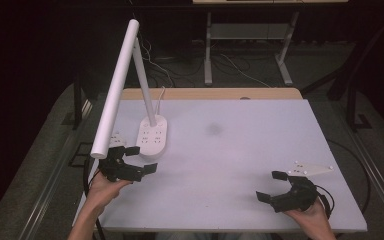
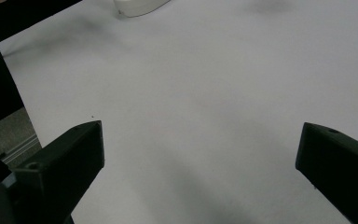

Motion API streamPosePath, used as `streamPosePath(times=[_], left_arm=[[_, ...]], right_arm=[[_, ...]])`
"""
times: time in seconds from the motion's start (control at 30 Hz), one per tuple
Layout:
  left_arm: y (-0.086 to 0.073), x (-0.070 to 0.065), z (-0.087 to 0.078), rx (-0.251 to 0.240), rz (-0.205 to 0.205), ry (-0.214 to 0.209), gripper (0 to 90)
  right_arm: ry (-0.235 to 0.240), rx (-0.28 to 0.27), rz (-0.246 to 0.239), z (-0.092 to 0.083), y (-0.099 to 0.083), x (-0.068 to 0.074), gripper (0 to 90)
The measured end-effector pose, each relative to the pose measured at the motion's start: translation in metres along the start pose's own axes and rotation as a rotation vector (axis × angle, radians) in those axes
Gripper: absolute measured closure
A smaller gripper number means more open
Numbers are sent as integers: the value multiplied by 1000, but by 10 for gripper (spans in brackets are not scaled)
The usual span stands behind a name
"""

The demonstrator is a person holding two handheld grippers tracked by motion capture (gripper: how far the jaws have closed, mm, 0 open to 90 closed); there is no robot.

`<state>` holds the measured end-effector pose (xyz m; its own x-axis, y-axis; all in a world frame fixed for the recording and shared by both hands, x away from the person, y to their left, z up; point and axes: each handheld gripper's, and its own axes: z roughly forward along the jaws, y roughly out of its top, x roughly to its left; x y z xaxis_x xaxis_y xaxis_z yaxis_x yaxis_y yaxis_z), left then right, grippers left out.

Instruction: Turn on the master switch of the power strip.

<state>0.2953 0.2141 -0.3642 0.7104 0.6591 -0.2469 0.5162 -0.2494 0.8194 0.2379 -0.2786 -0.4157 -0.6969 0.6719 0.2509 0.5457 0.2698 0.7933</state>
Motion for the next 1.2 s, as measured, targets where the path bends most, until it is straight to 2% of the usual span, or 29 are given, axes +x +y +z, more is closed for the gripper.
streamPosePath(times=[0.4,0.83,1.2], left_arm=[[9,15,1,17,-13,24,15],[19,31,7,50,-8,51,22],[27,43,8,54,-14,69,27]], right_arm=[[0,2,-4,1,0,0,5],[0,6,-4,1,-1,0,5],[3,15,-2,2,-1,0,5]])
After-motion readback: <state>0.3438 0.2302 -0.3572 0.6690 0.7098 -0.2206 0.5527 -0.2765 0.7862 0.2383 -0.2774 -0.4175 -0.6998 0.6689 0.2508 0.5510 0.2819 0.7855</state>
